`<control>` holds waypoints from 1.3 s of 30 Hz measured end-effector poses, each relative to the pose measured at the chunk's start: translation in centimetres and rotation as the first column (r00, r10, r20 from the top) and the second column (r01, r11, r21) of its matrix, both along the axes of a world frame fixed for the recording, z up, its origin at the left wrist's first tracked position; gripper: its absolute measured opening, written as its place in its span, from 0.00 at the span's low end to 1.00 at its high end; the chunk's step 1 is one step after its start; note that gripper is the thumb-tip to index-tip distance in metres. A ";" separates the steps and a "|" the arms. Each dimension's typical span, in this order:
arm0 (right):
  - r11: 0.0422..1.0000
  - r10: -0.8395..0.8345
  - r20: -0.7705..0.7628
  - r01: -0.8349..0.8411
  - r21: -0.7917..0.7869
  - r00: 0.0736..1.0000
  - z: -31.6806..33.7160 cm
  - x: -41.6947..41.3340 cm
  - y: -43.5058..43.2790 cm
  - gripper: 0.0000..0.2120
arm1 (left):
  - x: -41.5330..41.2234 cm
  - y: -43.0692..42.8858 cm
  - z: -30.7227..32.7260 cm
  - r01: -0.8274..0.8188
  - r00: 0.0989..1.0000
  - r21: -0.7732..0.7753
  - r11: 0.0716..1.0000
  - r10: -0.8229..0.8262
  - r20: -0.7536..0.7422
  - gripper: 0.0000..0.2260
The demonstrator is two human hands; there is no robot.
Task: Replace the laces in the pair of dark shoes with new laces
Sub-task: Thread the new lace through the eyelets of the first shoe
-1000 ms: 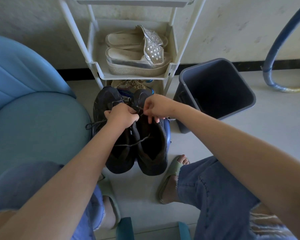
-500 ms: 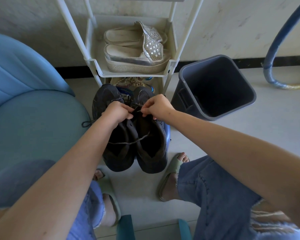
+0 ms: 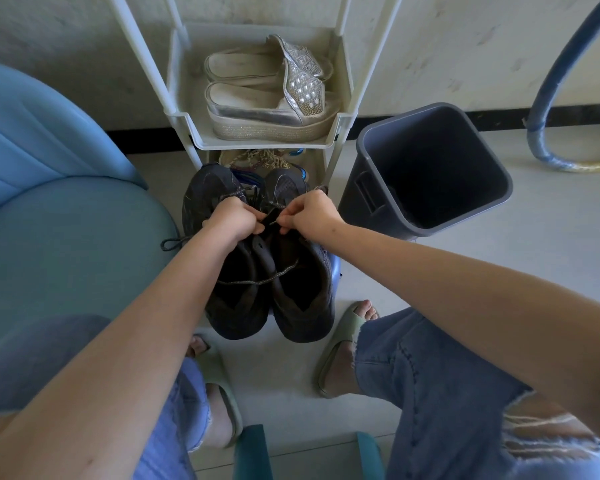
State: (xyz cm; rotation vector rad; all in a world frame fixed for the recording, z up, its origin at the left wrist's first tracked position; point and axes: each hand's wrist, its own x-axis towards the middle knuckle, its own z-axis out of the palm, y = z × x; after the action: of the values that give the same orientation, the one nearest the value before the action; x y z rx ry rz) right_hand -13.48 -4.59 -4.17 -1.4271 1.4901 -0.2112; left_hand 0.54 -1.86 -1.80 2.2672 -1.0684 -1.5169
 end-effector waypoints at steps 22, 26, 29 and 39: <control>0.941 0.247 -0.126 -0.269 -0.207 0.961 1.3 0.5 -0.5 0.17 | -1.0 0.2 0.1 0.109 0.946 -0.125 0.986 -0.064 0.318 0.06; 0.875 0.417 -0.239 -0.458 -0.155 0.877 1.7 0.4 -0.9 0.16 | -0.6 -0.7 0.7 0.118 0.909 -0.198 0.973 -0.026 0.416 0.08; 0.852 0.479 -0.218 -0.510 -0.118 0.850 1.7 -0.2 -1.5 0.08 | 0.8 -1.6 1.4 -0.024 0.935 -0.440 0.898 0.176 0.307 0.08; 0.862 0.461 -0.077 -0.467 -0.197 0.884 2.9 0.8 -2.3 0.09 | -0.5 -1.8 3.0 -0.709 0.673 -0.335 0.621 0.454 -0.584 0.05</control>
State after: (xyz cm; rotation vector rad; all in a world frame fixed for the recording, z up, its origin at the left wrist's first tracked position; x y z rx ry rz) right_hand -12.66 -6.87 -1.30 -1.9239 1.1220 -0.0484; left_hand 0.03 -3.61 1.16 1.5176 -0.4210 -1.1469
